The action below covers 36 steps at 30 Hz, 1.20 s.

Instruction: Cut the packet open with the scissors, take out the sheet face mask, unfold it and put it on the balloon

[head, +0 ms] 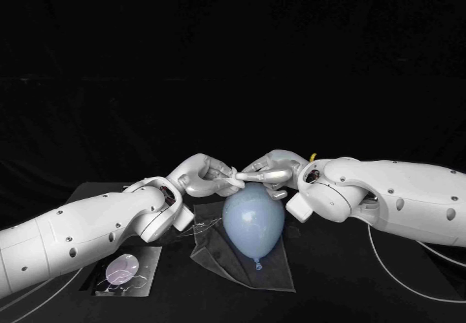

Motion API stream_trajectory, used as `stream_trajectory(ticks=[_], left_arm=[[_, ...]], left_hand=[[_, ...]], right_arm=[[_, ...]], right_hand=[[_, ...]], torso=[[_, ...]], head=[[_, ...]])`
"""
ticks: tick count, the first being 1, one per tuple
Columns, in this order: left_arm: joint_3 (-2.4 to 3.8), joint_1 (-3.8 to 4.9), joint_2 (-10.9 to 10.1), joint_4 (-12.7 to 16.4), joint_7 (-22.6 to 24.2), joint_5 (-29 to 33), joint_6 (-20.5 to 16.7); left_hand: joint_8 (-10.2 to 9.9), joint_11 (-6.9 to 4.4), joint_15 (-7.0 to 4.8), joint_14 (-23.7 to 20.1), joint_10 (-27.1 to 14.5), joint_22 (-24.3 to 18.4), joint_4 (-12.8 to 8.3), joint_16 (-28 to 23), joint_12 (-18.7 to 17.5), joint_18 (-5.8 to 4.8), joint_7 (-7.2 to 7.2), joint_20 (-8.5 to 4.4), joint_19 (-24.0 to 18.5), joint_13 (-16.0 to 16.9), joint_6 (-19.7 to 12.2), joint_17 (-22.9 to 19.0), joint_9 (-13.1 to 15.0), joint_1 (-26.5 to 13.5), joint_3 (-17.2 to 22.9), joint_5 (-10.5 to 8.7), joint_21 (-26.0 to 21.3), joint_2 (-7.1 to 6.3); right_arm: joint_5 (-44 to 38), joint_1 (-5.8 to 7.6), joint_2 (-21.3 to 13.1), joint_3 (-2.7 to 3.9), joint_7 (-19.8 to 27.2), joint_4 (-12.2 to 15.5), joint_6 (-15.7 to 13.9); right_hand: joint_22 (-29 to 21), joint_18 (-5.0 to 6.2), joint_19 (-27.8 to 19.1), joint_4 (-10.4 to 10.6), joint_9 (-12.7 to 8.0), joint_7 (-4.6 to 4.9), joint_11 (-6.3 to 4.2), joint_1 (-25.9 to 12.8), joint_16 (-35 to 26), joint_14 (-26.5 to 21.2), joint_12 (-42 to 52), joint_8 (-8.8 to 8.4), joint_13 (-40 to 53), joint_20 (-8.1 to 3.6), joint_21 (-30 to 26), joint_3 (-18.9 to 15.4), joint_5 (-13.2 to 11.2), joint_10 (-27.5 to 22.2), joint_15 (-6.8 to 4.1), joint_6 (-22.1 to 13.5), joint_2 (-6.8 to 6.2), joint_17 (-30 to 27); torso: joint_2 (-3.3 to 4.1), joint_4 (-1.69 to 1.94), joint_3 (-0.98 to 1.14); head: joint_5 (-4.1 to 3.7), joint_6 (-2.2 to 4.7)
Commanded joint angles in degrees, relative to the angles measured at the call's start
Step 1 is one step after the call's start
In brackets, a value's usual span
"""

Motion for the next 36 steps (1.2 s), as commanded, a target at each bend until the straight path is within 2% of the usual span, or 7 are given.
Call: stream_trajectory(ticks=[1, 5, 9, 15, 19, 24, 36], left_arm=[[0.09, 0.09, 0.09, 0.15, 0.44, 0.03, 0.62], [0.09, 0.09, 0.13, 0.16, 0.44, 0.04, 0.66], [0.09, 0.09, 0.20, 0.16, 0.47, 0.04, 0.67], [0.09, 0.09, 0.20, 0.19, 0.50, 0.07, 0.68], [0.09, 0.09, 0.19, 0.21, 0.54, 0.12, 0.71], [0.09, 0.09, 0.13, 0.25, 0.66, 0.22, 0.70], [0.09, 0.09, -0.02, 0.19, 2.03, 1.83, -0.93]], left_hand=[[0.17, -0.75, -0.47, 0.10, 1.25, 0.08, -0.58, 0.20, 0.24, 0.48, -0.05, -0.03, -0.42, 0.04, 0.37, 0.10, 0.07, -0.17, 0.13, 0.18, 0.39, 0.55], [0.17, -0.75, -0.47, 0.10, 1.25, 0.08, -0.58, 0.20, 0.24, 0.48, -0.05, -0.03, -0.42, 0.04, 0.37, 0.10, 0.07, -0.17, 0.13, 0.18, 0.39, 0.55], [0.17, -0.75, -0.47, 0.10, 1.25, 0.08, -0.58, 0.20, 0.24, 0.48, -0.05, -0.03, -0.42, 0.04, 0.37, 0.10, 0.07, -0.17, 0.13, 0.18, 0.39, 0.55], [0.15, -0.73, -0.47, 0.11, 1.27, 0.09, -0.69, 0.18, 0.22, 0.43, -0.04, 0.02, -0.67, 0.04, 0.40, 0.15, 0.05, -0.25, 0.19, 0.18, 0.40, 0.53], [0.14, -0.73, -0.47, 0.11, 1.27, 0.09, -0.71, 0.18, 0.21, 0.41, -0.03, 0.04, -0.74, 0.04, 0.41, 0.16, 0.04, -0.27, 0.22, 0.18, 0.39, 0.55], [0.14, -0.73, -0.47, 0.11, 1.28, 0.10, -0.72, 0.17, 0.21, 0.40, -0.03, 0.05, -0.78, 0.03, 0.41, 0.16, 0.04, -0.29, 0.23, 0.18, 0.40, 0.55], [-0.25, -0.47, -0.26, -0.33, 0.91, 0.19, -1.25, -0.20, -0.08, 0.26, 0.31, 0.24, -1.67, 0.00, 0.06, 0.23, -0.17, -0.84, 0.25, 0.18, 0.53, -0.12]], right_arm=[[-1.53, -0.04, 0.14, 0.01, -0.14, 0.12, 1.20], [-1.60, -0.07, 0.24, 0.00, 0.04, 0.16, 0.81], [-1.63, -0.09, 0.38, 0.00, 0.41, 0.14, -0.03], [-2.07, -0.13, 0.61, 0.00, 0.99, 0.22, -1.72], [-2.21, -0.15, 0.61, 0.00, 1.74, 0.27, -3.42], [-1.95, -0.17, 0.32, 0.00, 3.36, 0.48, -6.01], [0.22, -0.22, -0.63, 0.00, 7.60, 1.44, -10.85]], right_hand=[[10.36, 0.44, -0.31, 0.02, -0.05, 0.03, 0.41, -0.39, 0.24, 6.37, -0.07, -0.23, 14.45, 0.27, -0.18, -0.49, -0.34, 5.28, -0.03, -0.16, 0.18, 15.09], [10.42, 0.42, -0.20, -0.21, 0.06, -0.25, 0.21, 0.47, 0.24, 6.37, 0.12, 0.08, 14.54, 0.31, 0.02, -0.35, -0.35, 5.37, -0.12, 0.58, 0.69, 15.09], [10.58, 0.35, 0.09, -0.98, 0.22, -0.87, -0.34, 2.57, 0.24, 6.37, 0.62, 0.56, 14.79, 0.09, 0.56, 0.65, -0.37, 5.61, -0.55, 1.70, 2.23, 15.09], [10.89, 0.14, 0.71, -3.77, 0.83, -2.21, -1.54, 6.92, 0.24, 6.37, 1.21, 1.73, 15.10, -0.69, 1.67, 3.78, -0.42, 5.88, -1.54, 3.61, 4.81, 15.09], [11.08, -0.01, 1.07, -5.60, 1.56, -2.39, -1.80, 8.54, 0.24, 6.37, 1.21, 2.59, 15.10, -1.18, 2.31, 6.10, -0.41, 5.88, -1.92, 4.04, 5.88, 15.09], [11.26, -0.16, 1.42, -6.57, 2.37, -2.44, -1.85, 8.03, 0.24, 6.37, 1.21, 3.58, 15.10, -1.36, 2.95, 8.44, -0.41, 5.88, -2.00, 4.39, 6.07, 15.09], [11.30, -0.19, 1.52, -8.51, 3.59, -2.72, -2.14, 5.63, 0.24, 6.37, 1.21, 4.96, 15.10, -1.62, 3.16, 12.35, -0.42, 5.88, -2.25, 4.64, 4.88, 15.09]], torso=[[0.00, -0.01, 0.02], [0.01, -0.01, 0.02], [-0.02, 0.00, 0.00], [0.01, 0.03, 0.00], [0.02, 0.02, -0.02], [0.00, 0.02, 0.00], [-0.01, -0.02, 0.02]], head=[[0.01, -0.02], [0.05, -0.04], [-0.07, -0.02], [-0.04, -0.10], [-0.05, -0.17], [-0.05, -0.15], [-0.11, -0.05]])
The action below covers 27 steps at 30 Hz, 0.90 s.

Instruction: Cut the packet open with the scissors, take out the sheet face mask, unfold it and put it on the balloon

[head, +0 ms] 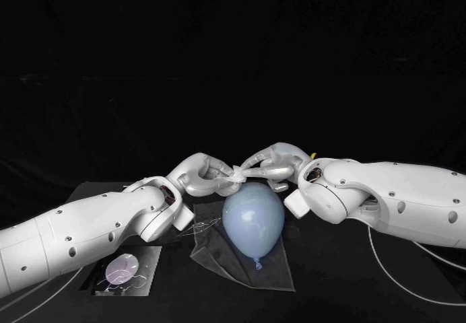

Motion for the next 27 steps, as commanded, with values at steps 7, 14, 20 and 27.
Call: stream_trajectory(ticks=[7, 14, 20, 27], left_arm=[[0.08, 0.08, -0.02, 0.12, 2.41, 2.25, -1.66], [0.08, 0.08, -0.04, 0.14, 3.20, 3.40, -2.28], [0.08, 0.08, -0.05, 0.21, 4.00, 4.20, -1.99], [0.08, 0.08, -0.10, 0.38, 3.78, 4.38, -1.00]], left_hand=[[-0.33, -0.20, 0.21, -0.62, 0.22, 0.05, -0.90, -0.48, -0.39, 0.17, 0.58, 0.50, -1.33, 0.11, -0.37, 0.23, -0.24, -1.83, -0.95, 0.18, 0.37, -1.47], [-1.13, 0.26, 0.60, -1.16, -1.07, -0.24, -0.85, -0.84, -0.84, 0.33, 1.08, 1.12, -2.13, 0.12, -1.58, 0.41, -0.60, -2.79, -1.91, 0.18, 0.03, -2.61], [-2.34, 0.93, 1.21, -2.01, -2.90, -1.12, 0.01, -1.29, -1.37, 0.86, 1.72, 2.36, -3.08, 0.12, -3.52, 0.78, -1.17, -4.71, -2.60, 0.19, -1.00, -4.91], [-3.69, 2.01, 1.98, -3.43, -5.70, -2.33, 2.00, -1.83, -1.96, 0.77, 2.59, 3.08, -4.53, 0.05, -6.12, 1.16, -1.77, -8.22, -4.49, 0.17, -2.69, -8.98]], right_arm=[[1.93, -0.05, -0.56, 0.03, 4.32, 0.38, -4.02], [1.97, -0.05, -0.65, 0.03, 4.04, 0.43, -4.38], [1.96, -0.07, -0.67, 0.03, 3.82, 0.47, -4.87], [2.00, -0.09, -0.70, 0.03, 4.11, 0.54, -5.99]], right_hand=[[11.28, 0.22, 0.12, -0.54, 2.62, -0.18, -0.55, -1.35, 0.26, 7.08, 0.20, 0.67, 15.10, -0.26, 0.13, 1.34, 0.02, 6.07, -1.56, 0.39, -0.13, 15.09], [11.21, 0.27, -0.01, -1.12, 3.24, -0.26, -0.62, -2.14, 0.26, 7.08, 0.20, 1.23, 15.10, -0.32, -0.11, 2.36, 0.01, 6.07, -1.63, 0.42, -0.32, 15.09], [11.22, 0.26, 0.01, -1.39, 3.62, -0.29, -0.65, -2.66, 0.26, 7.08, 0.20, 1.50, 15.10, -0.35, -0.06, 2.93, 0.01, 6.07, -1.65, 0.29, -0.39, 15.09], [11.18, 0.29, -0.06, -1.55, 3.87, -0.31, -0.67, -2.93, 0.26, 7.08, 0.20, 1.69, 15.10, -0.36, -0.19, 3.26, 0.01, 6.07, -1.67, 0.24, -0.41, 15.09]], torso=[[0.01, -0.02, 0.01], [0.00, 0.02, -0.02], [0.00, 0.01, -0.02], [0.00, -0.02, 0.00]], head=[[-0.07, -0.05], [-0.12, -0.10], [-0.09, -0.04], [-0.10, 0.11]])
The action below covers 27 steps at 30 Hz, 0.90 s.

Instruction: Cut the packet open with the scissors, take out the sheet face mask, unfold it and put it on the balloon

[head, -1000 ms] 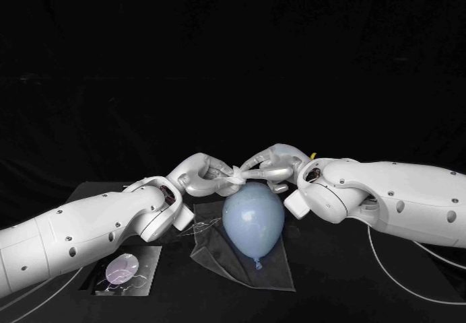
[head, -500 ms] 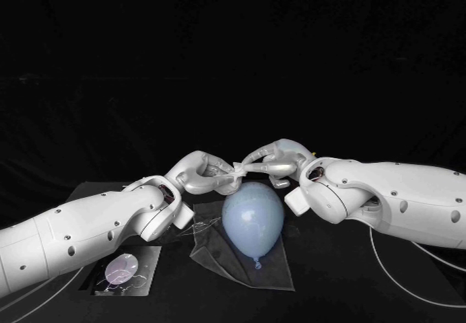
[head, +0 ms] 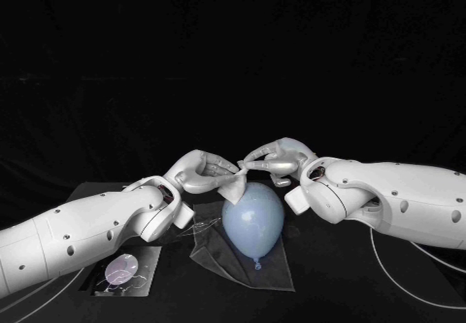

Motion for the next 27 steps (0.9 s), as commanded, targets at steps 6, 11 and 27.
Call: stream_trajectory(ticks=[6, 11, 27], left_arm=[[0.08, 0.08, -0.38, 0.26, 0.34, 1.05, 1.07], [0.10, 0.08, -1.19, 0.39, -0.23, 2.01, 1.24], [2.28, 1.77, -3.72, -0.68, -6.31, 17.03, 3.32]], left_hand=[[-0.71, 0.74, 0.61, -2.33, -2.64, -0.94, 2.85, -0.93, 0.17, 0.05, 0.89, 0.11, -2.61, 0.23, -2.09, 0.56, -0.29, -2.20, -4.70, 0.12, -2.20, -3.14], [-0.30, 0.87, 0.89, -3.61, -3.86, -0.93, 4.93, -1.12, 0.92, -0.70, 0.84, 0.10, -4.06, 0.40, -2.26, 1.10, -0.16, -1.63, -8.61, 0.12, -3.32, -2.07], [5.48, -2.60, -3.40, -0.76, -1.73, 4.14, 17.15, 23.01, 7.64, 1.16, -2.90, -3.87, 10.20, 2.55, 2.02, 15.90, 2.70, -0.98, -6.88, 0.11, 7.12, 4.53]], right_arm=[[0.32, -0.03, -0.14, 0.04, 1.94, 0.05, -2.39], [0.87, -0.03, -0.27, 0.06, 2.56, -0.17, -2.91], [1.75, -0.01, -0.74, 0.18, 3.56, -0.24, -2.20]], right_hand=[[11.13, 0.39, -0.14, -0.31, 4.45, -0.05, -0.49, -1.07, 0.24, 7.07, 0.20, 1.08, 15.08, -0.42, -0.44, 0.90, 0.04, 5.87, -1.68, 0.21, 0.04, 15.07], [11.13, 0.39, -0.15, -0.45, 4.74, -0.06, -0.50, -1.33, 0.24, 7.07, 0.20, 1.25, 15.08, -0.43, -0.45, 1.19, 0.04, 5.87, -1.69, 0.09, 0.05, 15.07], [10.99, 0.49, -0.40, -0.64, 5.14, -0.05, -0.49, -1.71, 0.24, 7.07, 0.20, 1.47, 15.08, -0.43, -0.93, 1.53, 0.04, 5.87, -1.69, -0.12, 0.06, 15.07]], torso=[[0.00, -0.02, 0.03], [0.01, -0.04, 0.01], [-0.10, 0.03, -0.03]], head=[[-0.05, 0.26], [-0.15, 0.34], [-0.10, 1.15]])
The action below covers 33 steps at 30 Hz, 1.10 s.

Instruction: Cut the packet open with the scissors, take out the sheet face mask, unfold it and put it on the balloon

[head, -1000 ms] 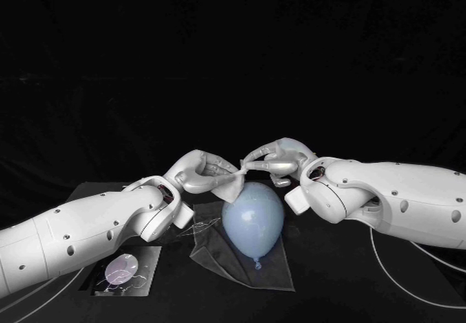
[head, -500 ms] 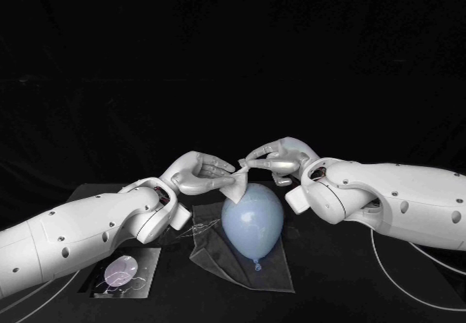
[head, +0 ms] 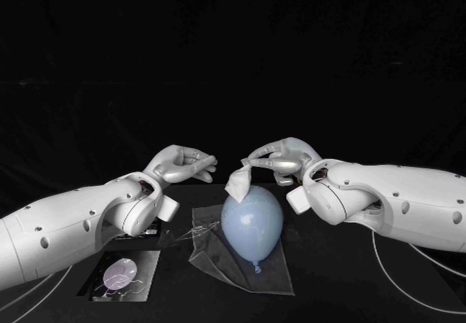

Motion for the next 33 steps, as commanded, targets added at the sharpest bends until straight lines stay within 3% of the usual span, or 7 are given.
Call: stream_trajectory(ticks=[1, 3, 6, 7, 9, 16, 33], left_arm=[[0.18, 0.84, 0.40, -0.53, -2.84, 6.12, 2.49], [0.22, 1.25, 0.80, -0.85, -3.62, 6.44, 3.11], [0.24, 1.66, 1.74, -1.18, -5.73, 5.97, 4.77], [0.24, 1.72, 2.06, -1.29, -6.32, 5.86, 5.10], [0.24, 1.84, 2.92, -1.68, -7.53, 5.66, 5.60], [0.24, 1.98, 5.29, -2.82, -10.02, 5.50, 7.24], [0.19, 2.00, 8.21, -3.34, -12.05, 6.96, 11.64]], left_hand=[[0.31, -0.07, 0.16, -1.82, 0.06, 0.31, 0.21, 2.05, 0.24, 0.32, -0.28, -0.17, -0.25, 0.09, -0.14, 1.43, 0.24, 0.34, 1.08, -0.07, 0.46, 1.03], [0.80, 0.21, 0.58, -5.40, -0.90, 0.44, -1.17, 3.28, -0.27, 0.13, -0.31, 0.07, -1.78, -0.22, -0.39, 2.43, 0.63, 2.77, 3.88, -0.12, 0.39, 2.86], [2.13, -0.52, -0.70, -3.18, 0.48, 3.60, -4.08, 11.56, 0.01, 0.46, -0.73, -2.00, 1.35, -0.46, -0.39, 6.64, 1.62, 4.60, 6.57, 0.04, 5.73, 3.48], [2.45, -1.04, -1.68, 0.60, 1.98, 5.91, -5.85, 15.87, 0.58, 0.58, -0.80, -3.75, 4.02, -0.31, -0.26, 8.53, 1.86, 5.44, 7.69, 0.01, 9.68, 3.85], [2.70, -1.00, -1.95, 0.93, 2.18, 9.71, -6.47, 19.82, 0.14, 0.03, -0.94, -5.22, 2.94, -0.63, -0.46, 10.44, 2.18, 4.35, 9.92, -0.26, 14.97, 4.24], [4.15, -1.41, -2.31, 2.59, 2.61, 18.23, -7.65, 27.00, -0.29, 0.13, -1.17, -5.76, -1.61, -1.06, -0.86, 12.64, 3.53, 1.36, 12.26, -0.11, 26.39, 3.51], [6.06, -1.94, -2.86, 5.02, 3.34, 21.67, -5.96, 31.44, -0.36, 0.42, -1.98, -5.92, -2.62, -1.04, -0.67, 13.09, 5.30, -1.49, 10.62, -0.08, 31.32, 3.02]], right_arm=[[0.22, 0.02, 0.04, 0.07, 1.31, 0.07, 0.68], [0.23, 0.02, 0.09, 0.08, 1.37, 0.11, 0.76], [0.24, 0.05, 0.18, 0.09, 1.47, 0.17, 0.92], [0.24, 0.05, 0.20, 0.09, 1.50, 0.20, 0.98], [0.24, 0.07, 0.28, 0.10, 1.56, 0.27, 1.12], [0.15, 0.08, 0.49, 0.12, 1.69, 0.61, 1.31], [0.00, 0.08, 0.64, 0.12, 1.92, 0.81, 1.39]], right_hand=[[11.01, 0.53, -0.10, 0.00, 5.11, 0.30, -0.30, -0.40, 0.22, 7.27, 0.29, 0.73, 15.06, -0.17, -0.38, 0.25, 0.39, 6.09, -1.49, 0.29, 0.19, 15.05], [10.95, 0.57, -0.21, -0.06, 5.25, 0.30, -0.29, -0.52, 0.22, 7.27, 0.29, 0.80, 15.06, -0.17, -0.59, 0.37, 0.39, 6.09, -1.48, 0.20, 0.20, 15.05], [10.95, 0.57, -0.21, -0.06, 5.25, 0.30, -0.29, -0.52, 0.22, 7.27, 0.29, 0.80, 15.06, -0.17, -0.59, 0.37, 0.39, 6.09, -1.48, 0.20, 0.20, 15.05], [10.95, 0.57, -0.21, -0.06, 5.25, 0.30, -0.29, -0.52, 0.22, 7.27, 0.29, 0.80, 15.06, -0.17, -0.59, 0.37, 0.39, 6.09, -1.48, 0.20, 0.20, 15.05], [10.95, 0.57, -0.21, -0.06, 5.25, 0.30, -0.29, -0.52, 0.22, 7.27, 0.29, 0.80, 15.06, -0.17, -0.59, 0.37, 0.39, 6.09, -1.48, 0.20, 0.20, 15.05], [10.95, 0.57, -0.22, -0.11, 5.34, 0.31, -0.29, -0.60, 0.22, 7.27, 0.29, 0.84, 15.06, -0.17, -0.60, 0.44, 0.39, 6.09, -1.48, 0.14, 0.18, 15.05], [10.95, 0.57, -0.21, -0.19, 5.49, 0.32, -0.28, -0.74, 0.22, 7.27, 0.29, 0.92, 15.06, -0.17, -0.57, 0.54, 0.39, 6.09, -1.47, 0.05, 0.17, 15.05]], torso=[[-0.10, 0.05, -0.03], [-0.09, 0.02, -0.02], [-0.05, -0.03, -0.03], [-0.01, -0.03, -0.01], [0.00, -0.01, 0.00], [0.05, -0.12, 0.04], [0.10, 0.07, 0.01]], head=[[0.22, 0.25], [0.32, 0.34], [0.42, 0.60], [0.47, 0.63], [0.57, 0.62], [0.69, 0.76], [0.66, 0.54]])
